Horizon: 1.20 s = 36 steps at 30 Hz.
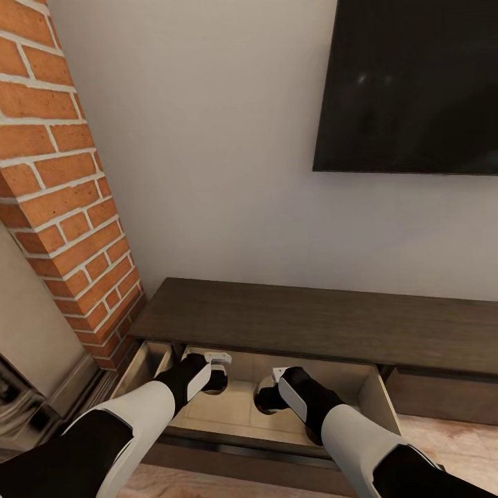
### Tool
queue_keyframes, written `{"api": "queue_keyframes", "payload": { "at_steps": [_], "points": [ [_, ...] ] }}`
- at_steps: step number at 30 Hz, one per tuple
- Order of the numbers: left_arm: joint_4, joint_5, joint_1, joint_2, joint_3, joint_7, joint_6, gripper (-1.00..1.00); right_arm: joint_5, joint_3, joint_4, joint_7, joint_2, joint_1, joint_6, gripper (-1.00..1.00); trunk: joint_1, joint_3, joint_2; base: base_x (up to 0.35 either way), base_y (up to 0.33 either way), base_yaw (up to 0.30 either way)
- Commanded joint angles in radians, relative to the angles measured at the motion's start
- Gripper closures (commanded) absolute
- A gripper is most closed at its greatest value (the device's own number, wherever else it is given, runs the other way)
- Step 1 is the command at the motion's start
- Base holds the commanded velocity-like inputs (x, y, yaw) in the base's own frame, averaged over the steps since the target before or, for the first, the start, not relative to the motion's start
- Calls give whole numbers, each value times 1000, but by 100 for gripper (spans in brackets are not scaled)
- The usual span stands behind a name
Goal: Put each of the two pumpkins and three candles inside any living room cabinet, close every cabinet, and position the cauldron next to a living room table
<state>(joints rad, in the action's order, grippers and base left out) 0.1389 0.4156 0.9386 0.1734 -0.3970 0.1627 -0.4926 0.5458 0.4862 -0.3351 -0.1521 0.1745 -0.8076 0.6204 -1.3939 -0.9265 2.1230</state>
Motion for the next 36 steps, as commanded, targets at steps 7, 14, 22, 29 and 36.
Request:
{"api": "queue_keyframes", "payload": {
  "at_steps": [7,14,22,29,36],
  "points": [
    [2,-1,0,1,-7,5,-6,100,11,4,-1,-9,0,-1,2,100,-27,-23,49,0,0,0],
    [2,-1,0,1,-8,4,-8,100,11,4,-2,-9,0,-1,2,100,-54,-45,98,0,0,0],
    [2,-1,0,1,-8,-47,-32,100,12,3,-2,-9,0,-1,4,100,-84,-70,154,0,0,0],
    [2,-2,0,1,-8,-57,-33,100,11,3,-3,-9,0,-1,11,100,-111,-101,203,0,0,0],
    [2,-1,0,1,-9,-60,-35,100,11,3,-3,-10,0,-1,12,100,-115,-109,210,0,0,0]
  ]
}}
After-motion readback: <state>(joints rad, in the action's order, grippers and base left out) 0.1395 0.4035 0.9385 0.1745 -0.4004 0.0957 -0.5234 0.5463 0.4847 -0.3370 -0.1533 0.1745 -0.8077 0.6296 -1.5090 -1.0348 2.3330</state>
